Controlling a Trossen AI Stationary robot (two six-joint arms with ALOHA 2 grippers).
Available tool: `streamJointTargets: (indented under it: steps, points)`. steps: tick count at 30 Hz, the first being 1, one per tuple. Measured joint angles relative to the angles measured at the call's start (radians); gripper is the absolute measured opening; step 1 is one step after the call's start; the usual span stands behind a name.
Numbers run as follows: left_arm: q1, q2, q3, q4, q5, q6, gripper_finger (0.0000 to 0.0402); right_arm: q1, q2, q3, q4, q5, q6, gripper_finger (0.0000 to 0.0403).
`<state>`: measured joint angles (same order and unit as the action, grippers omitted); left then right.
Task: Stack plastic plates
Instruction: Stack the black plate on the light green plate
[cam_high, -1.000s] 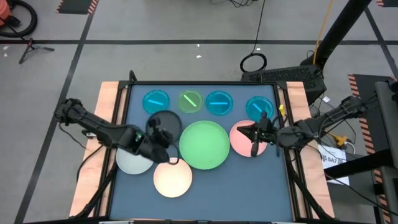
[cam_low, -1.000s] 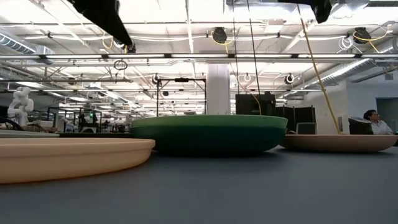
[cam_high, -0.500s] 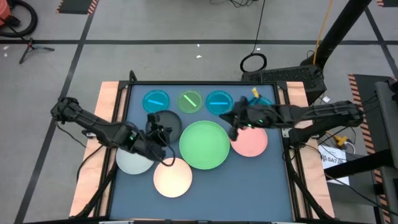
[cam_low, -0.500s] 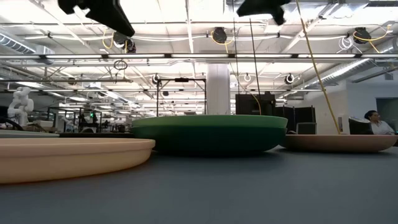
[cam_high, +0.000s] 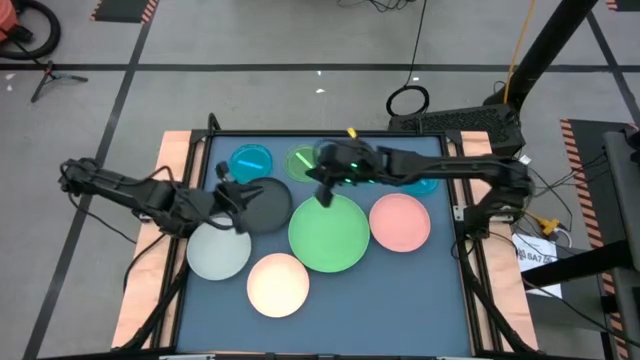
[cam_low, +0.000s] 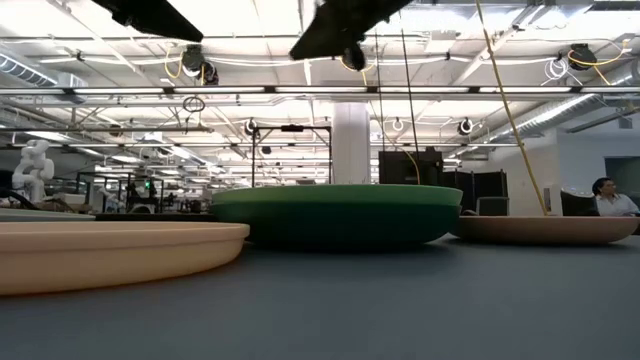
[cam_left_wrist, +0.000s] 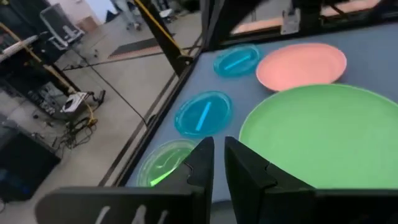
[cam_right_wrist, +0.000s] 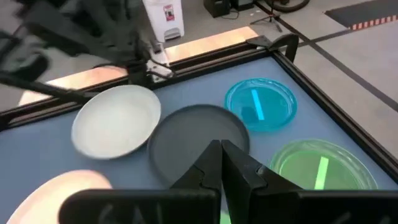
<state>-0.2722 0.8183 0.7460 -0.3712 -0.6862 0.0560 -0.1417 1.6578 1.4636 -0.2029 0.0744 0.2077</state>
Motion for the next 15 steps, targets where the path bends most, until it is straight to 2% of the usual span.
streamJointTargets:
  steps: [7,11,15]
  points:
    - [0.036,-0.049,0.000,-0.011,-0.048,-0.023,0.0047,-0.036,0.202,0.156,0.011,0.002,0.067,0.0000]
    - [0.043,-0.048,0.000,-0.056,-0.048,-0.086,0.0047,-0.036,0.286,0.181,0.013,0.002,0.047,0.0000]
    - [0.043,-0.048,0.000,-0.069,-0.049,-0.087,0.0047,-0.035,0.349,0.182,0.017,0.002,0.035,0.0000]
